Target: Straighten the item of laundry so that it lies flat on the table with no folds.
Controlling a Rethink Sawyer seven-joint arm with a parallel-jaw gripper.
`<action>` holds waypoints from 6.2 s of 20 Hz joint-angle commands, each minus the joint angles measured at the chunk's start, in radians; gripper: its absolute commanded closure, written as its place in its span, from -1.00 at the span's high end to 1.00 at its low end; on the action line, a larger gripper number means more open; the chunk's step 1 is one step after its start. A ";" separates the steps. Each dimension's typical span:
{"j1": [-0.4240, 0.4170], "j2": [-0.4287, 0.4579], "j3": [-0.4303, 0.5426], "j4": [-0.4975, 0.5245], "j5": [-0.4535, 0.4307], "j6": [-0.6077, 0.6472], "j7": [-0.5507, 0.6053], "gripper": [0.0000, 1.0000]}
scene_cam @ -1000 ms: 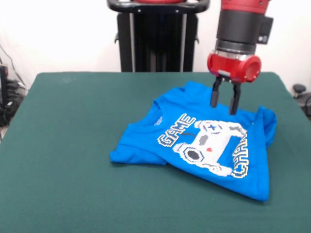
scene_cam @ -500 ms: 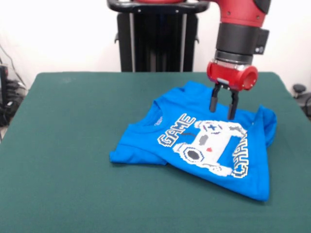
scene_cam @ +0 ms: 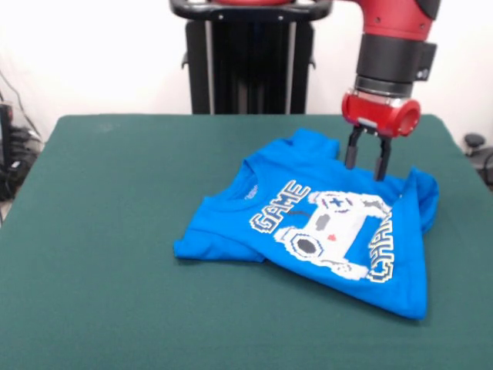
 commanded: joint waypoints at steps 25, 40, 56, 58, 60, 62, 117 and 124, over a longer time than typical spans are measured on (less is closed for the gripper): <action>0.074 0.029 0.133 0.004 0.144 -0.029 0.233 1.00; 0.069 0.110 0.194 -0.064 0.178 -0.068 0.219 1.00; 0.081 0.134 0.228 -0.068 0.191 -0.113 0.236 1.00; 0.072 0.116 0.233 -0.049 0.181 -0.113 0.239 1.00; 0.061 0.095 0.237 -0.031 0.170 -0.106 0.239 1.00; 0.049 0.071 0.243 -0.013 0.157 -0.098 0.239 1.00; -0.174 -0.069 -0.058 -0.085 0.029 0.087 0.020 1.00; -0.240 -0.029 0.021 -0.103 0.015 0.078 0.050 1.00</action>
